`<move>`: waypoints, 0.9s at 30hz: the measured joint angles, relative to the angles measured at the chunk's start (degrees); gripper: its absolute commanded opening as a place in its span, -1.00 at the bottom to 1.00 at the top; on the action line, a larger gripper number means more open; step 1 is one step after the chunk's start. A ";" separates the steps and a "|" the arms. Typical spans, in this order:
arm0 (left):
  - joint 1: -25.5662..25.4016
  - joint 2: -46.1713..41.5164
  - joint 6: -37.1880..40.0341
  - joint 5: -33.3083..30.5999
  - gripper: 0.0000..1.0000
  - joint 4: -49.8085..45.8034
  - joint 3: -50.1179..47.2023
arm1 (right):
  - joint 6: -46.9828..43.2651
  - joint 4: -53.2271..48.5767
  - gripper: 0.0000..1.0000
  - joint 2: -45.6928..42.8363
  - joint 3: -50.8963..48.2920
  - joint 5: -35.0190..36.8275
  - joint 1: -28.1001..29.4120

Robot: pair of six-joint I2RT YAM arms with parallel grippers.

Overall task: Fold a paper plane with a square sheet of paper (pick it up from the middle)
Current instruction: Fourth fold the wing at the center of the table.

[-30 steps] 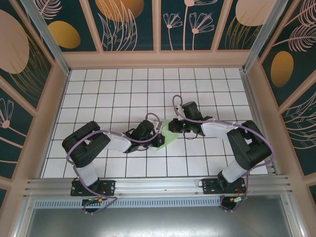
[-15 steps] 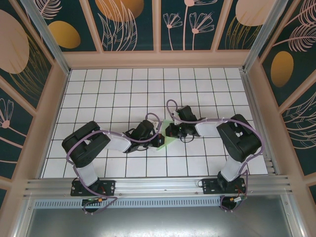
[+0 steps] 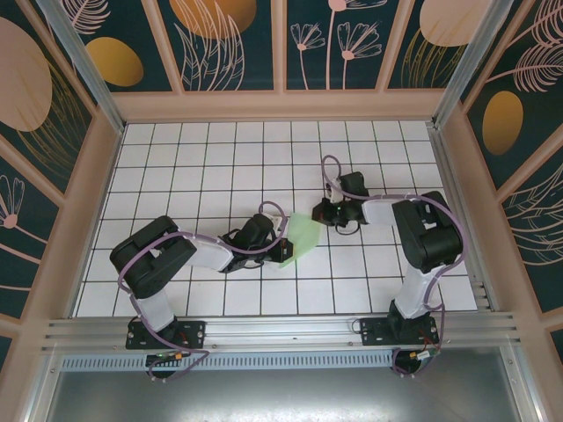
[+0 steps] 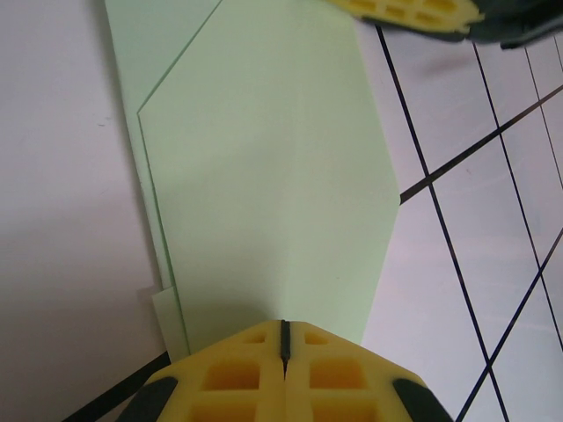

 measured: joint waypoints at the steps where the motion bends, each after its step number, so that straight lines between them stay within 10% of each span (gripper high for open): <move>1: 0.00 0.00 0.00 0.02 -1.00 -0.04 0.00 | -0.13 0.02 -1.00 -0.07 0.15 0.74 -0.85; 13: 0.04 -0.11 -0.04 0.07 -1.00 -0.17 0.00 | 1.99 3.06 -1.00 -13.99 -6.84 5.31 2.49; 27: 0.04 -0.22 -0.70 0.00 -1.00 -0.07 -0.15 | 3.45 3.19 -1.00 -3.72 -3.93 5.95 9.99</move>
